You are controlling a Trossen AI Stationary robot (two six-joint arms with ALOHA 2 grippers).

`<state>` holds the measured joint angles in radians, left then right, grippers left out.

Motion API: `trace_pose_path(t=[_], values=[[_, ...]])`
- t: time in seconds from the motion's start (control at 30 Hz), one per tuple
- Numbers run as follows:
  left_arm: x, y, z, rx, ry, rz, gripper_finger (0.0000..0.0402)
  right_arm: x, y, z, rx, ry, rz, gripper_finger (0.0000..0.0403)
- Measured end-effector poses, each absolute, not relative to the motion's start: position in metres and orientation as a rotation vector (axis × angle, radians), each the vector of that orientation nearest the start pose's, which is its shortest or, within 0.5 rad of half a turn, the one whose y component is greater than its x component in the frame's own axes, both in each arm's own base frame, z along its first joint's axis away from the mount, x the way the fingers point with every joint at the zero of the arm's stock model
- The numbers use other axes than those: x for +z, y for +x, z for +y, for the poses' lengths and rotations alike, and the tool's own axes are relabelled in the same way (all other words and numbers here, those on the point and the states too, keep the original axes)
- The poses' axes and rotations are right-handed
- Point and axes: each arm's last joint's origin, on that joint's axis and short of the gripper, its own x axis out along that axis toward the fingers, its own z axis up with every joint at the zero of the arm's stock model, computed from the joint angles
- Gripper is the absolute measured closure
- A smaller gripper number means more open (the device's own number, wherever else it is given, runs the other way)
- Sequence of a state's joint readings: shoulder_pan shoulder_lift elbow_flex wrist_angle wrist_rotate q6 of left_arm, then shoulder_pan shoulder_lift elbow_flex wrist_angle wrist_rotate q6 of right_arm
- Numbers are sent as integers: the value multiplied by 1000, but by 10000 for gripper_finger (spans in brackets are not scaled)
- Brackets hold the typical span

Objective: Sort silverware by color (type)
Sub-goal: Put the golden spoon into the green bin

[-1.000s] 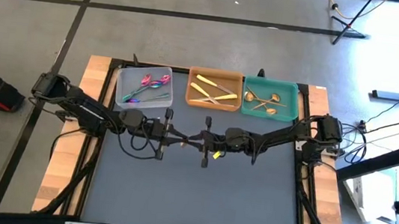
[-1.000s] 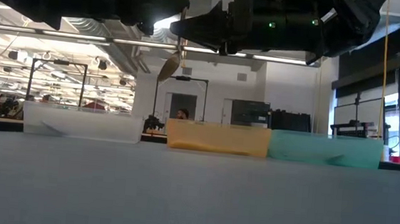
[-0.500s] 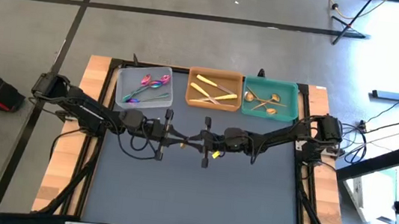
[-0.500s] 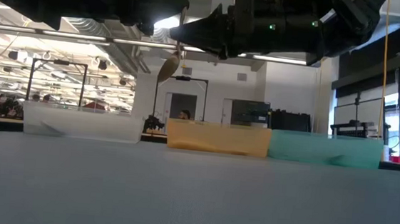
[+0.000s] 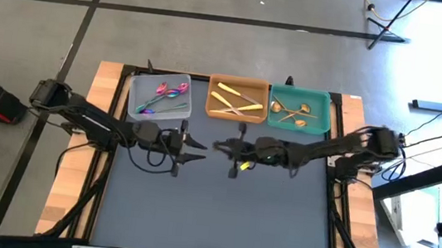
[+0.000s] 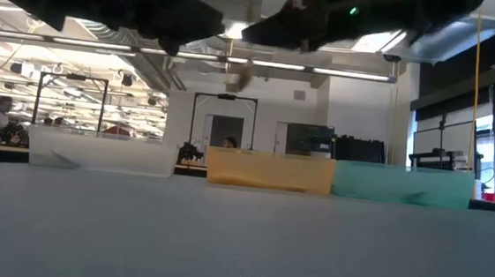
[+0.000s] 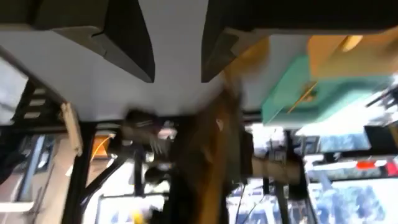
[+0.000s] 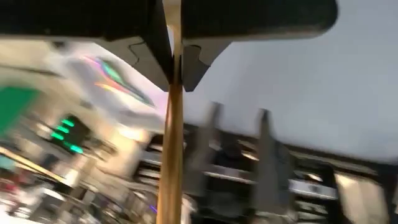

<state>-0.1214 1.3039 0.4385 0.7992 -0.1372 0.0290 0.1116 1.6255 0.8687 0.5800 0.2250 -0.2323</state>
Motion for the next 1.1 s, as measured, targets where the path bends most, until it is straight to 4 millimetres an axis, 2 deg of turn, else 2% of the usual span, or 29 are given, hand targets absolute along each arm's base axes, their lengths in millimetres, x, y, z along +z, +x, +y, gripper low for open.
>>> trace_pose_path(t=[0.1,0.27,0.43,0.57,0.8,0.93,1.1], values=[[206,241,-24,65,50,143,270,247,324,26,-202,-306,288,399],[204,235,-23,83,54,213,268,276,276,12,-480,-391,462,399],[200,235,-22,87,46,245,269,282,236,-18,-690,-390,654,399],[201,235,-22,87,46,239,269,269,217,-52,-838,-329,815,400],[202,236,-22,88,47,227,270,222,191,-100,-988,-220,1007,397],[203,236,-21,104,46,213,271,208,177,-118,-1063,-167,1057,396],[205,237,-20,106,42,193,271,191,167,-127,-1071,-104,1101,396]])
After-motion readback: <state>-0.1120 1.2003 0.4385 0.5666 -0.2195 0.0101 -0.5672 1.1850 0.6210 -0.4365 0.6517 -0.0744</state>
